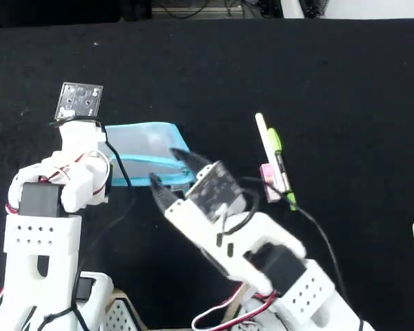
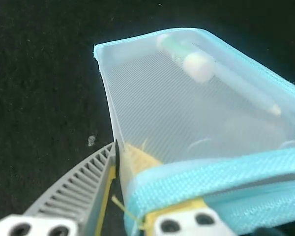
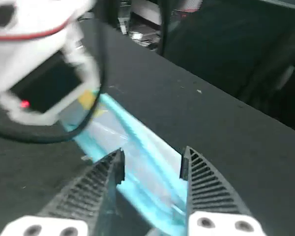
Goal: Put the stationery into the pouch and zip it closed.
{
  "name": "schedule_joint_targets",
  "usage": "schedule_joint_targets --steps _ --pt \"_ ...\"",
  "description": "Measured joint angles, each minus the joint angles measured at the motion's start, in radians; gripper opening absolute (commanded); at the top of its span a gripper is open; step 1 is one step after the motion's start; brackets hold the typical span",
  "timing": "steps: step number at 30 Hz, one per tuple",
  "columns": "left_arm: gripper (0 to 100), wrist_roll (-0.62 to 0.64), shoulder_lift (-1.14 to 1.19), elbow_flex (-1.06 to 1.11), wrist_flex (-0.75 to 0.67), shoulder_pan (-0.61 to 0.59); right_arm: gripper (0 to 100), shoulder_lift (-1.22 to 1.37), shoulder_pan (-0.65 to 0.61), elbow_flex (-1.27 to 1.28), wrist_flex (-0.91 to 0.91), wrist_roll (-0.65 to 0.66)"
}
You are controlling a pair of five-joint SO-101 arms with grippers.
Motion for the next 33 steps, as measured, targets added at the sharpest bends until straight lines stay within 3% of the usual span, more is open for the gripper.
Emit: schedule_joint_targets --steps 9,14,18,27,33 --pt "3 0.0 -0.002 0.021 -0.035 -0.002 17.3 0.0 0.279 -0.233 0.284 -0.021" --pt "3 -0.002 -0.002 0.063 -0.08 -0.002 17.3 0.023 0.42 -0.256 0.311 -0.023" --pt "3 -0.002 -0.002 0.071 -0.08 -0.002 17.3 0.187 0.502 -0.278 0.315 -0.025" --pt "3 -0.002 -0.002 0.071 -0.08 -0.002 17.3 0.58 0.577 -0.407 0.471 -0.026" --pt "3 -0.002 -0.002 0.071 -0.08 -0.002 17.5 0.71 0.58 -0.368 0.433 -0.026"
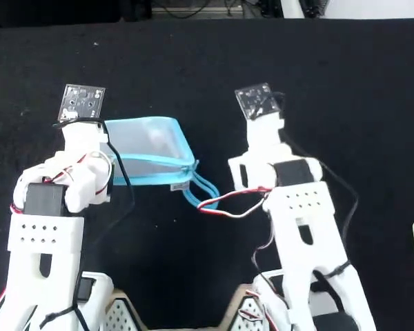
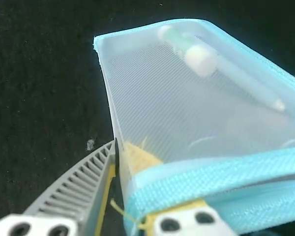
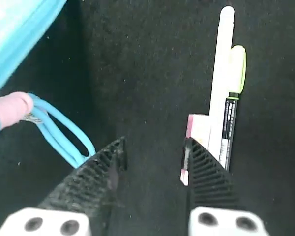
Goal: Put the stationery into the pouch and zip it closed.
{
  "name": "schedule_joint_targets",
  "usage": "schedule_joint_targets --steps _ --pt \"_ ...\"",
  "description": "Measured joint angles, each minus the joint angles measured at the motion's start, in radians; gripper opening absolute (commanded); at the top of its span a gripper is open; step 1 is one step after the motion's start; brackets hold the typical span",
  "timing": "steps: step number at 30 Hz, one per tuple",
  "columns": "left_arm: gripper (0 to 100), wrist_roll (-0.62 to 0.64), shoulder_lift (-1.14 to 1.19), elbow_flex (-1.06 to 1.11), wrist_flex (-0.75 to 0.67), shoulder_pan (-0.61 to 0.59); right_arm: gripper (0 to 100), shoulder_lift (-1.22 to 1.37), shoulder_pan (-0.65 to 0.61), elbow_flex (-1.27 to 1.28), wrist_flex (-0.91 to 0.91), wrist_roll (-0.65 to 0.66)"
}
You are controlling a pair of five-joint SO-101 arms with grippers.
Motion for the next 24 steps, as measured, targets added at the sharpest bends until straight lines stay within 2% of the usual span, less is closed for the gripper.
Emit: schedule_joint_targets --steps 4,10,16,24 --pt "3 0.0 0.0 0.006 0.0 0.0 17.4 0.0 0.002 0.049 -0.08 0.0" --pt "3 0.0 -0.002 0.017 -0.002 0.002 17.3 -0.002 0.097 0.158 -0.187 0.0" --pt "3 0.0 -0.002 0.025 -0.002 0.002 17.3 0.046 0.106 0.143 -0.192 0.0" --pt "3 0.0 -0.002 0.025 -0.002 0.002 17.3 0.341 0.173 -0.066 -0.095 0.0"
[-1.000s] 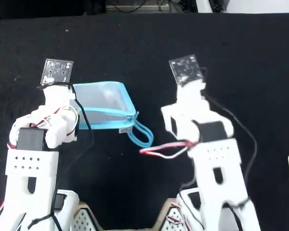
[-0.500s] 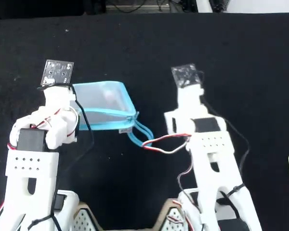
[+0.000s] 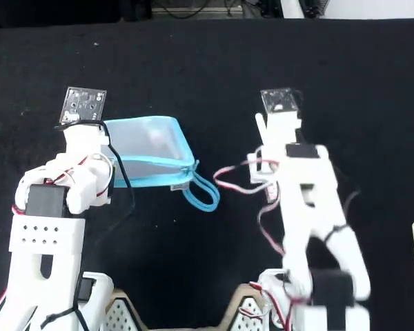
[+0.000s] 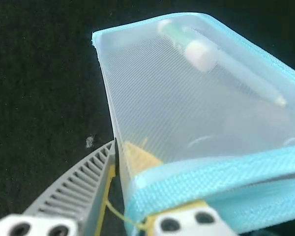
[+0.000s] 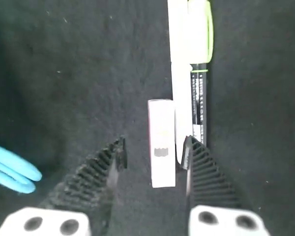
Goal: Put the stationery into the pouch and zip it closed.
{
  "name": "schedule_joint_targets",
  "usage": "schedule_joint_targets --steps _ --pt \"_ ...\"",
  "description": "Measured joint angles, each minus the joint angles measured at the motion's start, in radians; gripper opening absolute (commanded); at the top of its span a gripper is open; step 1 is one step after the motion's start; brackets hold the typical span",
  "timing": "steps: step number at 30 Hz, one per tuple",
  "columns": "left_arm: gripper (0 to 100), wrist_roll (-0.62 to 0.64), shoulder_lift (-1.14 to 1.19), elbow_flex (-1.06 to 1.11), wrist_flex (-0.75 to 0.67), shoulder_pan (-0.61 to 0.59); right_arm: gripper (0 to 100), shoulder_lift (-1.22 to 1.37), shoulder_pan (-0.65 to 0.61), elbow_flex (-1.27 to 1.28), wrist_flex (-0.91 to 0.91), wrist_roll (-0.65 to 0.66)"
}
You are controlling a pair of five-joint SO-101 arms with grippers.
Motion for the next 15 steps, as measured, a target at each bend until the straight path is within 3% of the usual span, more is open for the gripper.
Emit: schedule_joint_targets --steps 6,15 --pt "3 0.0 0.0 0.0 0.0 0.0 17.3 0.163 0.003 -0.115 0.064 0.0" --pt "3 0.0 0.0 0.0 0.0 0.0 17.4 0.175 0.003 -0.146 0.069 0.0"
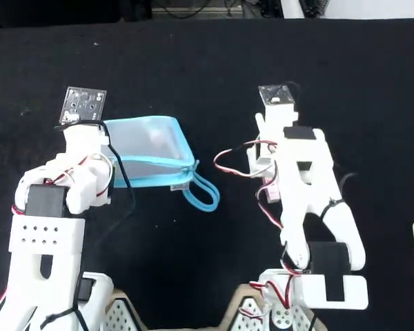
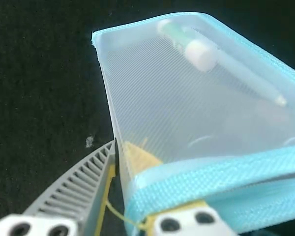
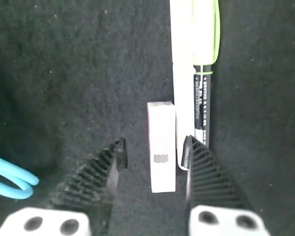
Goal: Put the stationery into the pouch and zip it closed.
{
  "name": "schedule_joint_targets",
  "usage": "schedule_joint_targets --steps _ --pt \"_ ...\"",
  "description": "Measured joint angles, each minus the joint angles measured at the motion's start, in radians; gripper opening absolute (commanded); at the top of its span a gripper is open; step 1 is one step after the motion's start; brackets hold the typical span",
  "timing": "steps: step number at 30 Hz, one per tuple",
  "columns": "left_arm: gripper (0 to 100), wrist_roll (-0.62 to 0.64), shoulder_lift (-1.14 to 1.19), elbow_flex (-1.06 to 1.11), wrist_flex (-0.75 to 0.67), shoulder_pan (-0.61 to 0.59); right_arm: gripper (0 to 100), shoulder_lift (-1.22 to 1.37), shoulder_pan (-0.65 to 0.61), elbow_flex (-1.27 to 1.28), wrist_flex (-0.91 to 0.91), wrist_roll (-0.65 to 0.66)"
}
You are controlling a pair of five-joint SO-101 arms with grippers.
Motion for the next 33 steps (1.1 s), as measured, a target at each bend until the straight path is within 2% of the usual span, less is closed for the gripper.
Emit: schedule_joint_targets --steps 11,20,33 --pt "3 0.0 -0.002 0.014 -0.002 0.002 17.4 0.083 0.0 -0.002 -0.025 0.002" --pt "3 0.0 -0.002 0.017 -0.002 0.002 17.6 0.221 0.0 -0.12 0.021 0.002" --pt "3 0.0 -0.002 0.017 -0.002 0.002 17.4 0.25 0.0 -0.144 0.044 0.002"
